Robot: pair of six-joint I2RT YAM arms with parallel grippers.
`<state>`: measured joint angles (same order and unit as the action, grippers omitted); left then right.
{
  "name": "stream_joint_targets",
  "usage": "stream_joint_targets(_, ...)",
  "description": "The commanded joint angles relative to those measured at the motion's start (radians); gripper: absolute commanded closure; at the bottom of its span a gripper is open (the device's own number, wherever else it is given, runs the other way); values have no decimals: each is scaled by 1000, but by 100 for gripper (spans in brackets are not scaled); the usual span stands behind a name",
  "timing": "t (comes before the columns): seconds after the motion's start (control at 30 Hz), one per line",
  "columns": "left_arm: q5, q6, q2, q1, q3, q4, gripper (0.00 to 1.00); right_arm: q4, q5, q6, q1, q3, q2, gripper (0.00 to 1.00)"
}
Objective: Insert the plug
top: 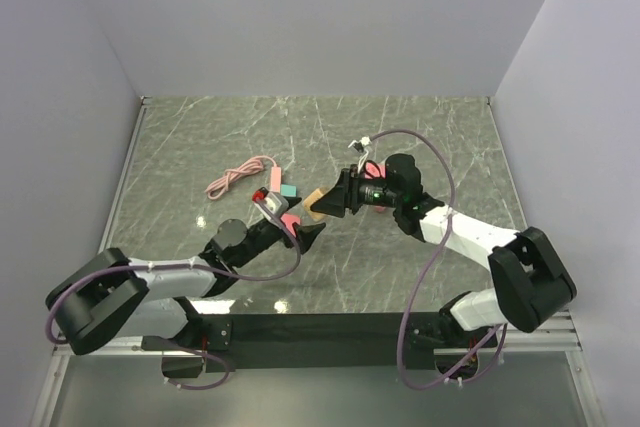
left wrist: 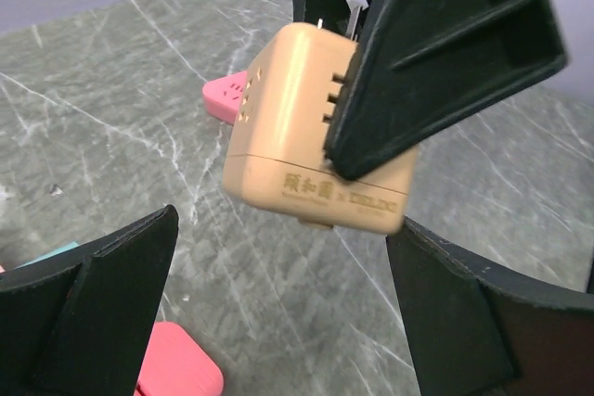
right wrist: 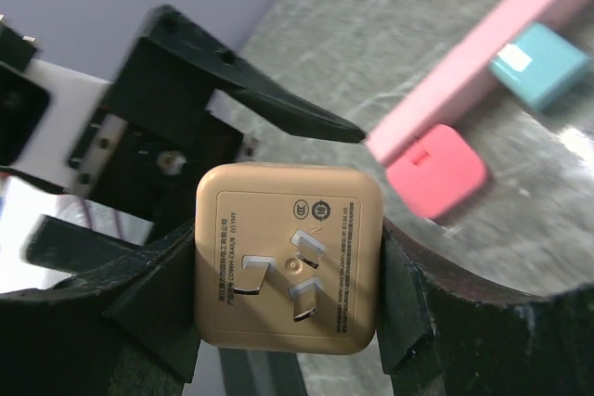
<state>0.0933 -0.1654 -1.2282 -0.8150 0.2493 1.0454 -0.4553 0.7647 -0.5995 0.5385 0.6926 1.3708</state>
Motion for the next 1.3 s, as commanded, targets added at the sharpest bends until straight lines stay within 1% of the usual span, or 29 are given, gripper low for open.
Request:
stream_joint_targets(0.0, -87, 32, -48, -22, 34, 154, 1, -224, 120, -112, -3, -18, 33, 77)
stream_joint_targets(0.1, -90, 35, -88, -30, 35, 221, 1, -288, 148, -157, -3, -28, 62, 77)
stream_joint_targets(0.13, -90, 30, -93, -30, 31, 267, 1, -292, 148, -160, -5, -31, 66, 77)
stream_joint_targets(0.2, -90, 27, -103, -33, 30, 292, 1, -293, 150, -160, -3, -31, 76, 77)
stream_joint_targets(0.27, -92, 26, -116, -35, 47, 300, 4, -302, 154, -167, -5, -33, 79, 77)
stream_joint_targets(0.3, -90, 29, -122, -39, 53, 301, 5, -310, 157, -172, -3, -33, 80, 77)
stream_joint_targets(0.4, -86, 32, -145, -44, 70, 320, 14, -313, 163, -174, -5, -31, 88, 77)
stream_joint_targets(0.43, -78, 36, -151, -46, 76, 320, 23, -319, 165, -177, -3, -33, 91, 77)
stream_joint_targets(0.5, -57, 40, -168, -47, 88, 311, 33, -338, 171, -186, -3, -33, 102, 77)
stream_joint_targets(0.53, -53, 46, -174, -49, 91, 309, 46, -344, 174, -190, -3, -34, 108, 76)
stream_joint_targets(0.57, -37, 47, -175, -49, 91, 308, 54, -347, 174, -192, -5, -33, 111, 74)
stream_joint_targets(0.6, -29, 47, -175, -49, 91, 303, 63, -348, 174, -189, -5, -31, 111, 72)
stream_joint_targets(0.63, -20, 50, -172, -47, 88, 300, 83, -344, 159, -180, -8, -28, 108, 64)
stream_joint_targets(0.7, 0, 50, -168, -49, 87, 282, 98, -297, 139, -154, -26, -24, 96, 50)
stream_joint_targets(0.73, 0, 53, -160, -49, 87, 269, 100, -275, 116, -139, -34, -12, 80, 34)
stream_joint_targets(0.77, 3, 56, -154, -49, 85, 259, 100, -226, 101, -102, -46, -7, 70, 25)
stream_joint_targets(0.8, 5, 66, -151, -47, 84, 251, 100, -202, 84, -83, -58, 5, 57, 20)
stream_joint_targets(0.83, 5, 72, -143, -49, 82, 219, 100, -175, 71, -66, -84, 13, 35, 10)
stream_joint_targets(0.9, 19, 89, -120, -49, 85, 177, 100, -110, 38, -17, -115, 34, 8, 9)
stream_joint_targets(0.93, 23, 92, -105, -49, 93, 132, 100, -94, 19, -8, -150, 38, -15, 9)
stream_joint_targets(1.07, 19, 113, -91, -46, 107, 52, 100, -43, -44, 30, -233, 45, -48, 7)
stream_joint_targets(1.1, 17, 121, -91, -44, 114, 29, 100, -25, -92, 41, -247, 51, -50, 7)
stream_joint_targets(1.17, 57, 124, -90, -24, 143, -59, 100, 24, -146, 67, -291, 54, -46, 7)
stream_joint_targets(1.2, 80, 119, -93, -12, 156, -86, 100, 32, -194, 73, -307, 51, -39, 7)
stream_joint_targets(1.23, 110, 115, -97, 0, 177, -106, 100, 30, -202, 72, -325, 45, -21, 7)
stream_joint_targets(1.27, 193, 110, -99, 29, 188, -126, 100, 14, -205, 63, -360, 39, -12, 7)
